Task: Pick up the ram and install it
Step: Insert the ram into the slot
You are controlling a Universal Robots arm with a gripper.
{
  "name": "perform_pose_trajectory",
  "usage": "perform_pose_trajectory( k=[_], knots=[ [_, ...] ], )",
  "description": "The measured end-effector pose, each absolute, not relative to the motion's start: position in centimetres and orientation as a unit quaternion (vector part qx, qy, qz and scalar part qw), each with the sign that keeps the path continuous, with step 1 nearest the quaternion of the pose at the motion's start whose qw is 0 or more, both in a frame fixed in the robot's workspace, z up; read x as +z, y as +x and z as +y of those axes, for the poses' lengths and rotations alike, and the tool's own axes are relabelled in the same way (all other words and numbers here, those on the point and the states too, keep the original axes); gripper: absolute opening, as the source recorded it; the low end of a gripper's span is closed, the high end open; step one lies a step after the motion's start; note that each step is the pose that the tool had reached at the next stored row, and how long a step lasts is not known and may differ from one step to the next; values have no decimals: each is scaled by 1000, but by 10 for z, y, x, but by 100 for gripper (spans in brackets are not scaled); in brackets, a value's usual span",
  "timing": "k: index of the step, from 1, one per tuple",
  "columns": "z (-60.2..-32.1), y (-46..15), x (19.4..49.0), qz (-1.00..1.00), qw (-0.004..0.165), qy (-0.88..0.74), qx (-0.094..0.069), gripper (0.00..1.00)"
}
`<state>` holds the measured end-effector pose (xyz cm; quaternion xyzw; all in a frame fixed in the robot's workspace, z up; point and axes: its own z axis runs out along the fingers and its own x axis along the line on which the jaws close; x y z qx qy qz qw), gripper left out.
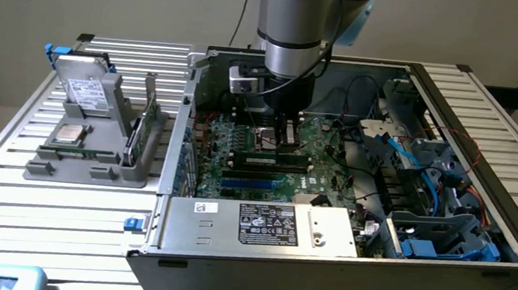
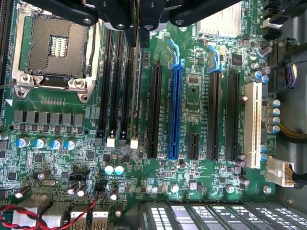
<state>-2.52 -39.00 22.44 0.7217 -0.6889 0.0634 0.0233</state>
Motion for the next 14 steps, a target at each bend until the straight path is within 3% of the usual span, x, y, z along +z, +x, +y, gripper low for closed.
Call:
perform_pose_trajectory(
  k=[14],
  knots=[
    [-390,-26,223,-689,20,721,66,14]
  ],
)
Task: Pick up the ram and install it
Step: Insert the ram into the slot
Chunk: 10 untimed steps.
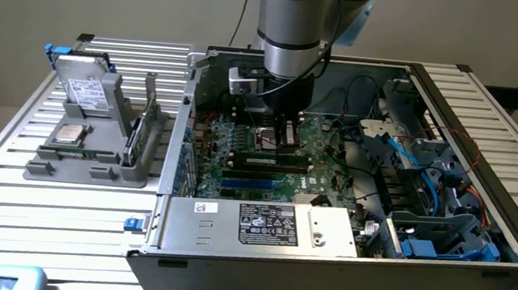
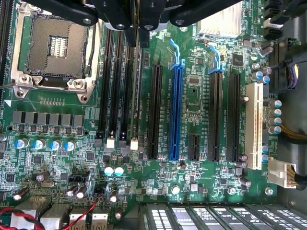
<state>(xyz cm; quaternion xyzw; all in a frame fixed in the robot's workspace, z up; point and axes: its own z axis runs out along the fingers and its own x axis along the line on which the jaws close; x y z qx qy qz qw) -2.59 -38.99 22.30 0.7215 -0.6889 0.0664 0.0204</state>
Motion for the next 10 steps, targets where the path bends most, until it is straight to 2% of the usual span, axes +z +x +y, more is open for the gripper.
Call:
perform_pose_trajectory(
  k=[10],
  knots=[
    [-390,-26,223,-689,19,721,67,14]
  ],
)
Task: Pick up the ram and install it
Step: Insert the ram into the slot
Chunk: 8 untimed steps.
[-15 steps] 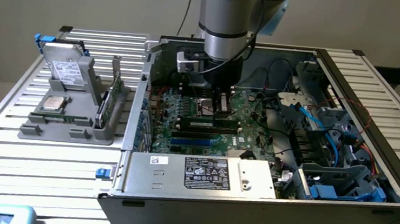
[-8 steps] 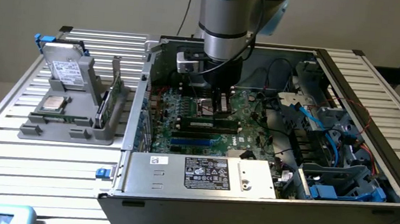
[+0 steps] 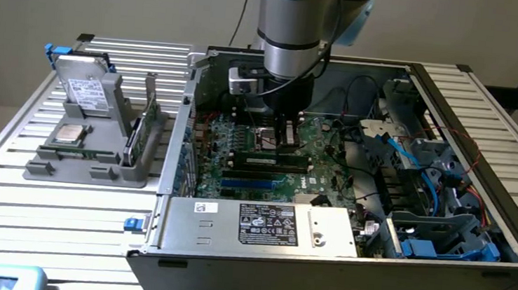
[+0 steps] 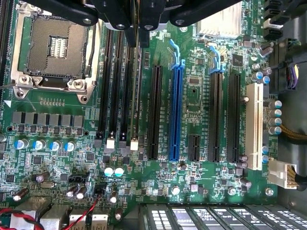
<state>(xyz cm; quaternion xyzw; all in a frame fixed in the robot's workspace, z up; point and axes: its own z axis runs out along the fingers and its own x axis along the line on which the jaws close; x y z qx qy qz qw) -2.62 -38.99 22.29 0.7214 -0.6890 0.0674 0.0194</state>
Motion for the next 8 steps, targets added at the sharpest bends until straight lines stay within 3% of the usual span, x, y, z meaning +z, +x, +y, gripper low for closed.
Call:
perform_pose_trajectory(
  k=[8],
  knots=[
    [-390,-27,223,-689,19,721,67,14]
  ],
)
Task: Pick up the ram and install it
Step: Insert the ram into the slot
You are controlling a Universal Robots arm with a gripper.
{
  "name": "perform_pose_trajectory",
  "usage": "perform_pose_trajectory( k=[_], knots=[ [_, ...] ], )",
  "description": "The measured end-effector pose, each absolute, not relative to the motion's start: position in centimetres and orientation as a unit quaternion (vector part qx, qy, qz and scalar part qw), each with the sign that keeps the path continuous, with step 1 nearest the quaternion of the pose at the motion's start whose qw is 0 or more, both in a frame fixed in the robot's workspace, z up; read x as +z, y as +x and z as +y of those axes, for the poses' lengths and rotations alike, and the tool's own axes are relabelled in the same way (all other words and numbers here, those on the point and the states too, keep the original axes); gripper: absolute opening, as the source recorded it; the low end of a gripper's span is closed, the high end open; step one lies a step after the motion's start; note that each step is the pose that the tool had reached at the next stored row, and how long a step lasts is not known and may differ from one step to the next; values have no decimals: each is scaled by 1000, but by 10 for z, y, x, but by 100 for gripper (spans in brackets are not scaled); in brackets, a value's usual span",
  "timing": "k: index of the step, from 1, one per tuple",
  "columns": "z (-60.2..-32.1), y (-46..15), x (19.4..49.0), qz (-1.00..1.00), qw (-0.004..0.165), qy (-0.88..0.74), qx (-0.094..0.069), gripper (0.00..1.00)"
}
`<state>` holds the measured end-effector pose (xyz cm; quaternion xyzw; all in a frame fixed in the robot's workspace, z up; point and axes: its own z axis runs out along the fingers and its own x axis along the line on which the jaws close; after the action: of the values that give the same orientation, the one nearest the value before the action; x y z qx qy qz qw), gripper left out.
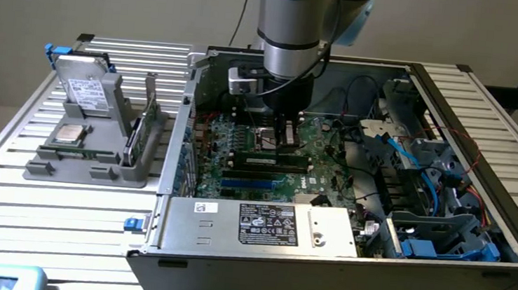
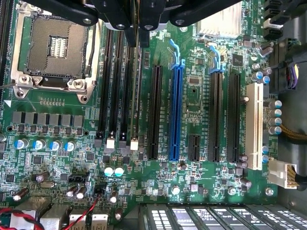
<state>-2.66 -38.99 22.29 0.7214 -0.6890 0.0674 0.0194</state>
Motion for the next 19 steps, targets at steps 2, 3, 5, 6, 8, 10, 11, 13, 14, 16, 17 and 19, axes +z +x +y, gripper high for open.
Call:
perform_pose_trajectory(
  k=[2,3,5,6,8,10,11,13,14,16,17,19],
  knots=[
    [-390,-27,223,-689,19,721,67,14],
    [-390,-27,223,-689,19,721,67,14],
    [-390,-27,223,-689,19,721,67,16],
    [-390,-27,223,-689,19,721,67,22],
    [-390,-27,223,-689,19,721,67,29],
    [-390,-27,223,-689,20,721,68,29],
    [-390,-27,224,-689,20,721,68,29],
    [-390,-26,227,-689,20,721,68,29],
    [-390,-25,229,-689,20,721,68,29],
    [-390,-21,233,-689,20,721,67,29],
    [-390,-20,235,-689,20,721,67,29],
    [-391,-16,239,-689,22,722,66,29]
  ],
)
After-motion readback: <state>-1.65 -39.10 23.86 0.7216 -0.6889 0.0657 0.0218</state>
